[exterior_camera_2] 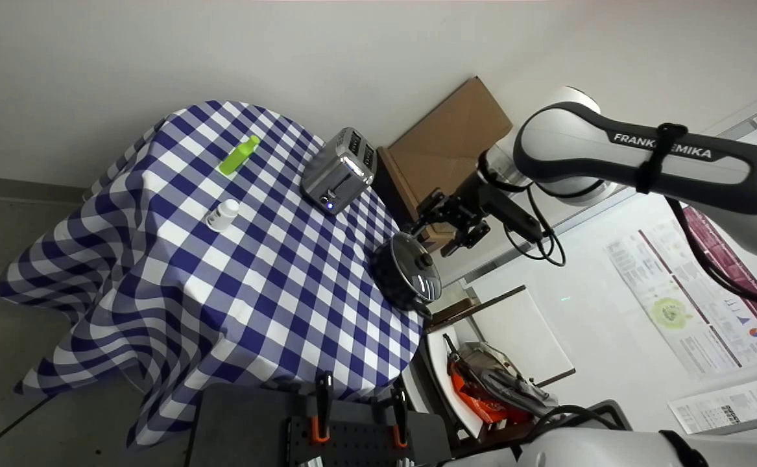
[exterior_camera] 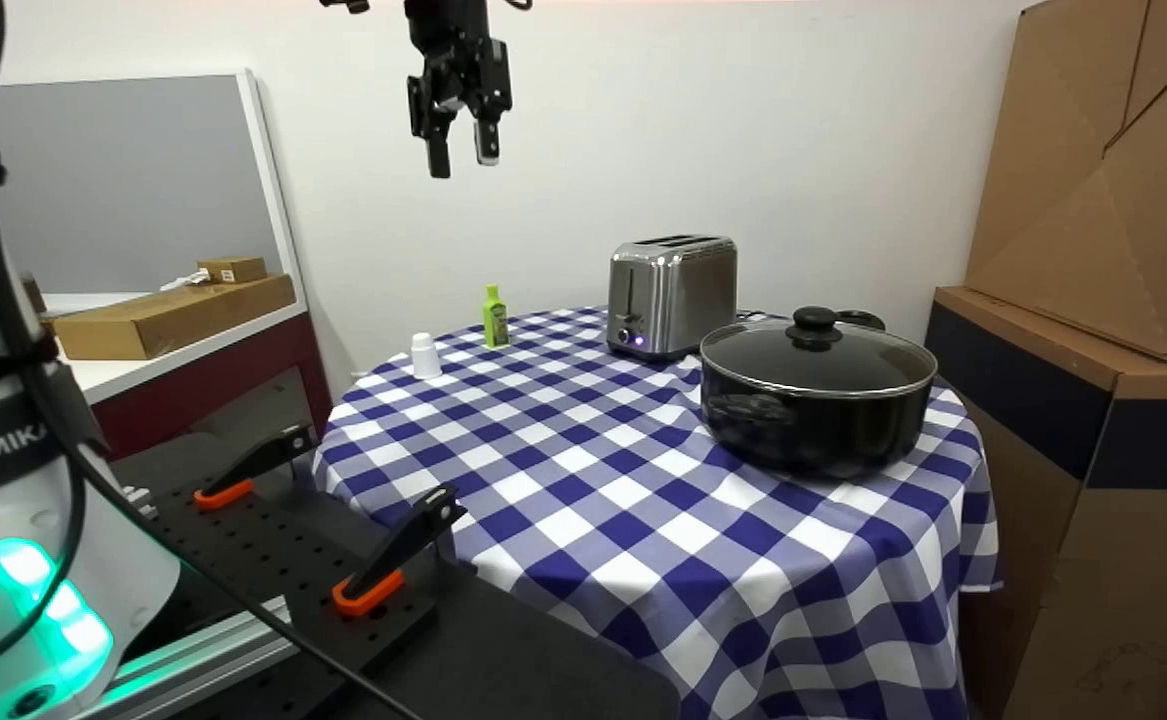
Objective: Push the lever on the toaster downwards
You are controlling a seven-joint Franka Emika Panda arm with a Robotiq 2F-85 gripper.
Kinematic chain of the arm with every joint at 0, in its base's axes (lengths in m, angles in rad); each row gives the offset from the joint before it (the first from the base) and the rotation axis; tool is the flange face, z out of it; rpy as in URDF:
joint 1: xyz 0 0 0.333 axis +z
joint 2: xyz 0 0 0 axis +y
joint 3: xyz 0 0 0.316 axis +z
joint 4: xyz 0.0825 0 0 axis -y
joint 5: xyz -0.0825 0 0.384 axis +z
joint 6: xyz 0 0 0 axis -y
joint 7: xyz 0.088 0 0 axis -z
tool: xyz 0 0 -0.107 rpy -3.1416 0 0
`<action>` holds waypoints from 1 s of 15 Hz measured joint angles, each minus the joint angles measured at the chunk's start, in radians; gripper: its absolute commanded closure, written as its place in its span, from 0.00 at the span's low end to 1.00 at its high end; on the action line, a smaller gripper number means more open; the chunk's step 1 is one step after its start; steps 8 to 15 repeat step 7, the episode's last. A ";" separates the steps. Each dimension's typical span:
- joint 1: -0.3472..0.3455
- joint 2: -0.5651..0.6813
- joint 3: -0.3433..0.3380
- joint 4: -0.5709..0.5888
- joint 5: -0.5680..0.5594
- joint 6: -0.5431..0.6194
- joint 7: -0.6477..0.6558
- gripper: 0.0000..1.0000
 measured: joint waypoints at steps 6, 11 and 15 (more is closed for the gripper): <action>-0.022 -0.095 -0.014 -0.018 -0.005 0.000 -0.097 0.00; -0.022 -0.089 -0.012 -0.019 -0.005 0.000 -0.096 0.00; -0.022 -0.089 -0.012 -0.019 -0.005 0.000 -0.096 0.00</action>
